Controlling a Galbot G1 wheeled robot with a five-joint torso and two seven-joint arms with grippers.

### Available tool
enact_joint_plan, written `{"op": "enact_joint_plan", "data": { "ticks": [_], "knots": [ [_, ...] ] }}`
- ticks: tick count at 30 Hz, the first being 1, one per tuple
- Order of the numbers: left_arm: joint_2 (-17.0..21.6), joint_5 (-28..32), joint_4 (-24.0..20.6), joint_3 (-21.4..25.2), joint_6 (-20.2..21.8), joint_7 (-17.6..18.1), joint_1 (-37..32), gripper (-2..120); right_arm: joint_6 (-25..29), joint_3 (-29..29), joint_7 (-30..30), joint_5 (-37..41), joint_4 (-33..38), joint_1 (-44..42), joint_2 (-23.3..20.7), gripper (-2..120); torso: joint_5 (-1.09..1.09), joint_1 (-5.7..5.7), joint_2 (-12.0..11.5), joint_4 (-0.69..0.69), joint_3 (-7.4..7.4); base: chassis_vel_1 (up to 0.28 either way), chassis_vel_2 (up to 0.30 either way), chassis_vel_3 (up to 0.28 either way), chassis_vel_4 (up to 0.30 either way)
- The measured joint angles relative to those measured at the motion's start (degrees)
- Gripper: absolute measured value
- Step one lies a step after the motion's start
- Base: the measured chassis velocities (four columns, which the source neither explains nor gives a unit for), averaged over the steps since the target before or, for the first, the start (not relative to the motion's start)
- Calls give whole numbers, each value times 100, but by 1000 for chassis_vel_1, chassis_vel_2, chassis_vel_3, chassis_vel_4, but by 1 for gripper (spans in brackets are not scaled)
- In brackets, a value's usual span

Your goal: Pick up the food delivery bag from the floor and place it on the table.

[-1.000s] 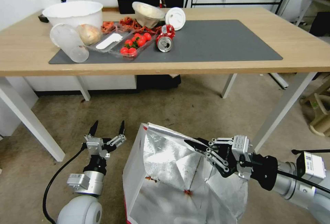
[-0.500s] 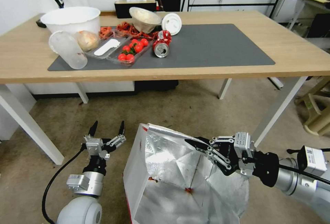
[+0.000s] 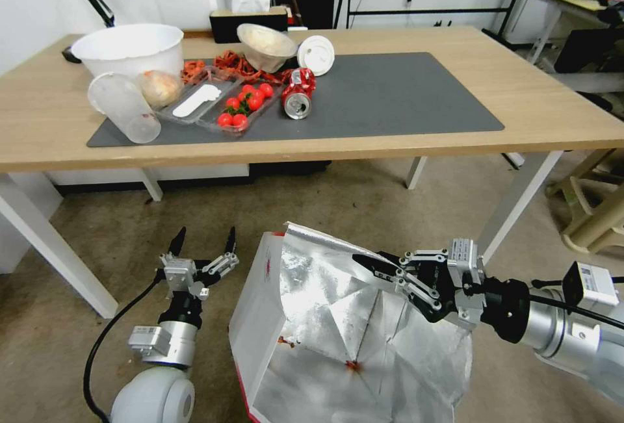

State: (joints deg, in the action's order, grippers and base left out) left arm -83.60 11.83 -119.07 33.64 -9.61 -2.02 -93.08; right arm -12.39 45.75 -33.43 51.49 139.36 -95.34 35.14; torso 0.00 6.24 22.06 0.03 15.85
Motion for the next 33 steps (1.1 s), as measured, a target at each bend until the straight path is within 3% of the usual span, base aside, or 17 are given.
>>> {"op": "enact_joint_plan", "data": {
  "ticks": [8, 33],
  "knots": [
    [49, 93, 19, 57, 41, 61, 73, 100, 11, -25, -55, -18, -37, 98, -2, 0, 0, 44, 148, -5, 103, 0, 0, 0, 0],
    [23, 103, -99, 75, 51, 149, -20, 100, 62, 25, -294, 1, -36, 123, -28, 0, 0, 240, 691, -3, 450, 0, 0, 0, 0]
  ]
}}
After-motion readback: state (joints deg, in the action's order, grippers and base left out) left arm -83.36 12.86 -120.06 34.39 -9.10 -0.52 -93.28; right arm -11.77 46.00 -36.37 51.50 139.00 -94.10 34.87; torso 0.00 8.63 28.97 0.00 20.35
